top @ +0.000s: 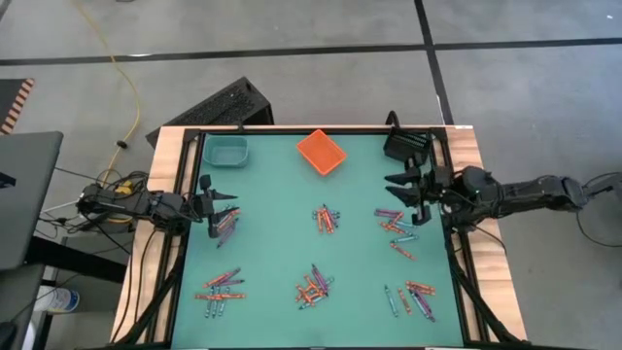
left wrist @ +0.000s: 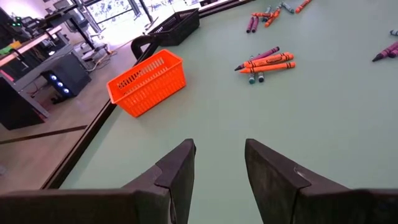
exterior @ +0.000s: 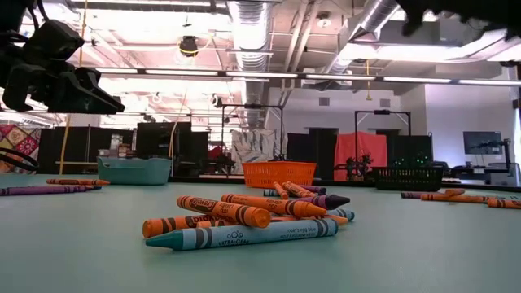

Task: Sort crayons
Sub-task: Put the orange crayon into the orange bin

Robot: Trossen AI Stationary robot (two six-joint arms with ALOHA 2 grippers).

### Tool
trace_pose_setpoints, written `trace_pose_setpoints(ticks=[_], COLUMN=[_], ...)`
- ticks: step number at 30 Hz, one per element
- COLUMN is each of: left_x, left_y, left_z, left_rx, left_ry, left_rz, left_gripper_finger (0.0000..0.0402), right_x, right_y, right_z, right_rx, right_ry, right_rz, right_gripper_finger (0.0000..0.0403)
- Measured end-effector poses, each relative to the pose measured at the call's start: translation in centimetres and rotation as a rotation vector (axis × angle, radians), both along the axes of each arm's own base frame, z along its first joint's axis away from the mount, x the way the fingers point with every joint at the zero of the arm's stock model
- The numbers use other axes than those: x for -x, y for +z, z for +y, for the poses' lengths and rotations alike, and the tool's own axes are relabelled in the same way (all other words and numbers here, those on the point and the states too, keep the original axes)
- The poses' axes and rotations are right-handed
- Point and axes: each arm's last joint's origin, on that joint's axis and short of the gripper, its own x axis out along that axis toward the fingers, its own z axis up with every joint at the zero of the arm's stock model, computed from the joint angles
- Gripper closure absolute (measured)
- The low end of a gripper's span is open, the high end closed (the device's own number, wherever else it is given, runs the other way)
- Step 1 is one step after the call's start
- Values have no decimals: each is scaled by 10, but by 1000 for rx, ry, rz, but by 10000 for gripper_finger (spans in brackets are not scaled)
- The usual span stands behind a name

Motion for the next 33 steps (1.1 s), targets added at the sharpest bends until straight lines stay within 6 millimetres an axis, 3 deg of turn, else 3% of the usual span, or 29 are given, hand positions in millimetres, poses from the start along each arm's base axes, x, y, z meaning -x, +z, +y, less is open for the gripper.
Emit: trace_pose_setpoints(ticks=[7, 13, 24, 33], left_x=[0, 0, 0, 0], left_y=[0, 0, 0, 0], left_z=[0, 0, 0, 0], left_rx=[0, 0, 0, 0], left_ry=[0, 0, 0, 0], left_rz=[0, 0, 0, 0], left_gripper_finger=[269, 269, 269, 269], right_x=[-40, -67, -96, -102], right_y=[34, 43, 17, 3], right_z=[20, 31, 36, 37], right_rx=[142, 253, 283, 295], right_ry=[64, 85, 98, 108], right_rz=[127, 255, 417, 514], right_gripper_finger=[274, 274, 274, 274])
